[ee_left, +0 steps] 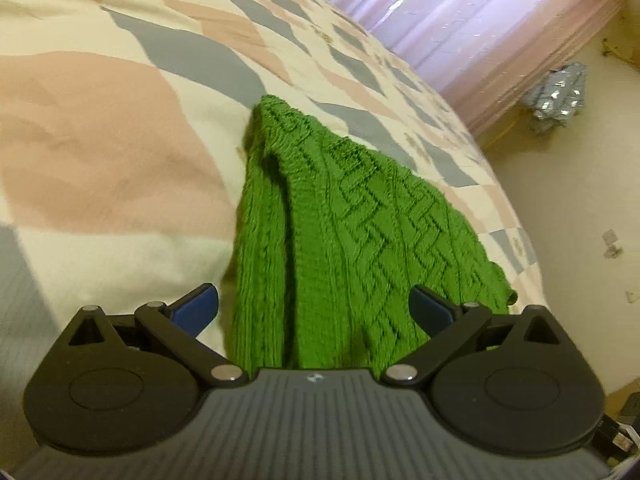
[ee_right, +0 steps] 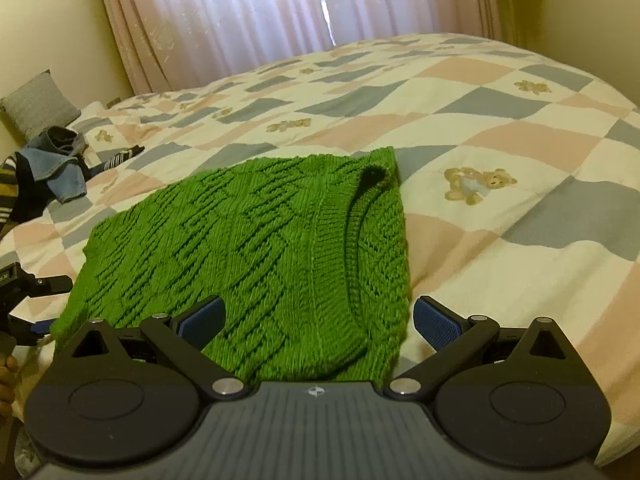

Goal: Fold clothes

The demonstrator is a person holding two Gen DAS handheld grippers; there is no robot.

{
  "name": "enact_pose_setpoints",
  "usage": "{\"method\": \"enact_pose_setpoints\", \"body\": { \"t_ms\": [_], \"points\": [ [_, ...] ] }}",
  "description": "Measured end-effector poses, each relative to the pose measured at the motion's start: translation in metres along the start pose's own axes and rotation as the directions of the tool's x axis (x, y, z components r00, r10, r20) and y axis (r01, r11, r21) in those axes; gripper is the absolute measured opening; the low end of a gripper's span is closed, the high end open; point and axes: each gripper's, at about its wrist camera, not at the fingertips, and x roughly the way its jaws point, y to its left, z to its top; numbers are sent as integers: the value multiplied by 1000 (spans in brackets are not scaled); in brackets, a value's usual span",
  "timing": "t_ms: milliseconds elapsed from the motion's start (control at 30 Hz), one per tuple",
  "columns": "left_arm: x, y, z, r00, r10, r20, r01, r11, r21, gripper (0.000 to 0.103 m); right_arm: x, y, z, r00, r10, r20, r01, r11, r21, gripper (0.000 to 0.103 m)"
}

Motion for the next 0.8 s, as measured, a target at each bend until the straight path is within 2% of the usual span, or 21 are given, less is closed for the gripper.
{"method": "enact_pose_setpoints", "body": {
  "t_ms": [167, 233, 367, 467, 533, 567, 600, 667, 700, 733, 800],
  "points": [
    [12, 6, 9, 999, -47, -27, 47, 999, 15, 98, 9, -2, 4, 1000, 4, 11, -5, 1000, 17, 102],
    [15, 6, 9, 998, -53, -32, 54, 998, 18, 95, 13, -4, 5, 1000, 4, 11, -4, 1000, 21, 101],
    [20, 6, 11, 998, -47, -39, 48, 999, 10, 69, 20, -7, 8, 1000, 11, 8, -11, 999, 34, 92],
    [21, 5, 10, 998, -47, -35, 47, 999, -7, 67, 25, -9, 11, 1000, 21, 3, -22, 999, 46, 79],
    [22, 3, 10, 998, -51, -40, 51, 999, -18, 59, 27, -10, 11, 1000, 26, 3, -26, 999, 44, 68],
    [21, 2, 10, 998, -44, -43, 43, 999, -21, 49, 28, -11, 11, 999, 36, -1, -36, 999, 39, 55],
    [21, 0, 10, 998, -33, -45, 31, 999, -26, 33, 30, -12, 11, 999, 51, -11, -50, 998, 36, 45],
    [20, -5, 12, 998, -28, -51, 26, 999, -32, 21, 37, -13, 8, 998, 51, -40, -51, 999, 19, 38],
    [19, -9, 14, 998, -26, -52, 24, 999, -32, 20, 42, -14, 6, 997, 46, -59, -45, 999, 13, 37],
    [18, -16, 16, 999, -7, -47, 7, 1000, -12, 19, 45, -17, 4, 997, 44, -69, -43, 999, 17, 37],
    [11, -42, 20, 999, 49, -22, -47, 995, 86, 18, 47, -23, 2, 996, 55, -73, -53, 998, 41, 37]
  ]
}}
